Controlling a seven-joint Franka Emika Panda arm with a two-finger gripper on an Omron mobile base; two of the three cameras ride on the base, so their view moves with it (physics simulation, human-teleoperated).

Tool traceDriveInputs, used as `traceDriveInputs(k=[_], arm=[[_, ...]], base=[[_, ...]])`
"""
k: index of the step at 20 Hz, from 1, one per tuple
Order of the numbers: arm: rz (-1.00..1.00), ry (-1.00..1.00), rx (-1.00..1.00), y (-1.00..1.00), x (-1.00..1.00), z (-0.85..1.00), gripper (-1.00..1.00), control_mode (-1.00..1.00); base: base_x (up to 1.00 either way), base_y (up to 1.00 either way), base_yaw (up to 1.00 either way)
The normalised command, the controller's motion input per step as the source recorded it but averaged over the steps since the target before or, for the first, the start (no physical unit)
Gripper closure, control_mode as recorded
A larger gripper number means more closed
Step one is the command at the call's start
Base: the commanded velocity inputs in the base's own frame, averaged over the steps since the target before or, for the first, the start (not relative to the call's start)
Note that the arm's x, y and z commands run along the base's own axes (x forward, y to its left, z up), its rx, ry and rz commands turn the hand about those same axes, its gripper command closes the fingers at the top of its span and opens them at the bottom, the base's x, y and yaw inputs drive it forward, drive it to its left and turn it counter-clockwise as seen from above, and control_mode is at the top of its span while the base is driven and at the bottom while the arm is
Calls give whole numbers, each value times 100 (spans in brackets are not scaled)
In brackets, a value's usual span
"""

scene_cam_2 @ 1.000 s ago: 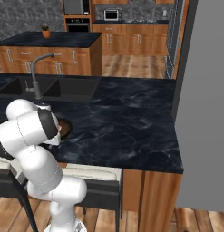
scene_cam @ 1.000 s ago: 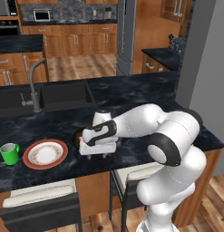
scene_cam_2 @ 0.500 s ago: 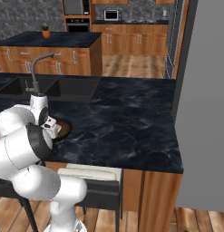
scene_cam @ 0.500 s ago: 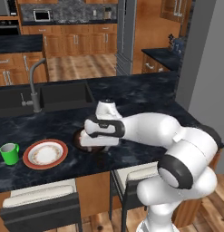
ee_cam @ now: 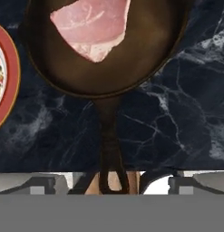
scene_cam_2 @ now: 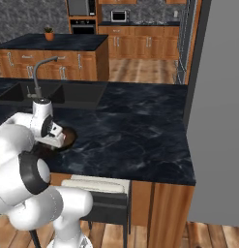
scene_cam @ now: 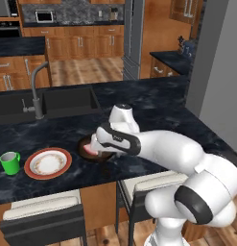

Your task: Pick up the pan with the steak in it and place it on the dining table. Then place the steak on the plate.

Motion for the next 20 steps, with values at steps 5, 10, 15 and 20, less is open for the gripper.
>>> traceDriveInputs(k=[5, 10, 15, 20], arm=[[-7, -6, -1, 8, 92, 16, -100, -100], [-6, -8, 0, 20, 55, 49, -100, -100], [0, 0, -2, 3, 9, 1, -100, -100], [0, 2, -4, 0, 19, -22, -100, -100]], base=[[0, 0, 0], [0, 0, 0], [0, 0, 0], [0, 0, 0]])
